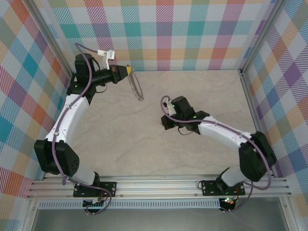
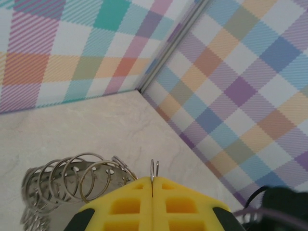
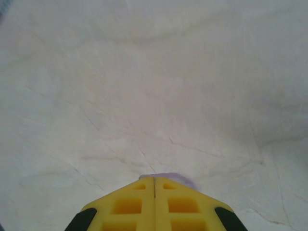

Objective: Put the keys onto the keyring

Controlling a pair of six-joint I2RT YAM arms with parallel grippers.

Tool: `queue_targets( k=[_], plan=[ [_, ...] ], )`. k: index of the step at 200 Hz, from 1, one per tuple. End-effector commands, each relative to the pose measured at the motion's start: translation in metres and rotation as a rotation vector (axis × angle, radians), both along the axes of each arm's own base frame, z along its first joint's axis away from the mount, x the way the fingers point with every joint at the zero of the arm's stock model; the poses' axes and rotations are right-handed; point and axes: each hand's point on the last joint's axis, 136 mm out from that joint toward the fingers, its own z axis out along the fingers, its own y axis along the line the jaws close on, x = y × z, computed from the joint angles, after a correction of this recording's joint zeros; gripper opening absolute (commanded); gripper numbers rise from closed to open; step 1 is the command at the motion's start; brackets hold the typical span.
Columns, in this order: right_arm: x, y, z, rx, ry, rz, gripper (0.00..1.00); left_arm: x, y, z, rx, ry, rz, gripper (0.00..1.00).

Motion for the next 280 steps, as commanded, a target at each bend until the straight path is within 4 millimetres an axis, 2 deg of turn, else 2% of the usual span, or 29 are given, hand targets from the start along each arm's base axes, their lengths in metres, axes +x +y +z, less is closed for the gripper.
queue_targets(
  k=[1, 32, 65, 89, 142, 199, 237, 280],
  plan=[
    [0.004, -0.008, 0.036, 0.109, -0.058, -0.045, 0.00, -0.023, -0.012, 0.015, 0.063, -0.088, -0.038, 0.00],
    [0.006, -0.026, 0.088, 0.191, -0.172, -0.100, 0.00, -0.028, -0.022, 0.006, 0.120, -0.101, -0.040, 0.00],
    [0.007, -0.042, 0.130, 0.240, -0.279, -0.151, 0.00, -0.040, -0.038, -0.003, 0.180, -0.194, -0.065, 0.00],
    [0.006, -0.048, 0.153, 0.268, -0.333, -0.168, 0.00, -0.051, -0.048, -0.001, 0.190, -0.294, -0.086, 0.00],
    [0.001, -0.053, 0.199, 0.327, -0.462, -0.150, 0.00, -0.072, -0.072, 0.005, 0.137, -0.369, -0.157, 0.00],
    [-0.010, -0.053, 0.237, 0.418, -0.598, -0.104, 0.00, -0.097, -0.101, 0.021, 0.092, -0.432, -0.231, 0.00],
    [-0.020, -0.052, 0.251, 0.450, -0.656, -0.061, 0.00, -0.116, -0.116, 0.031, 0.062, -0.517, -0.271, 0.00],
    [-0.032, -0.056, 0.255, 0.462, -0.699, -0.029, 0.00, -0.130, -0.128, 0.041, 0.055, -0.564, -0.307, 0.00]
  ],
)
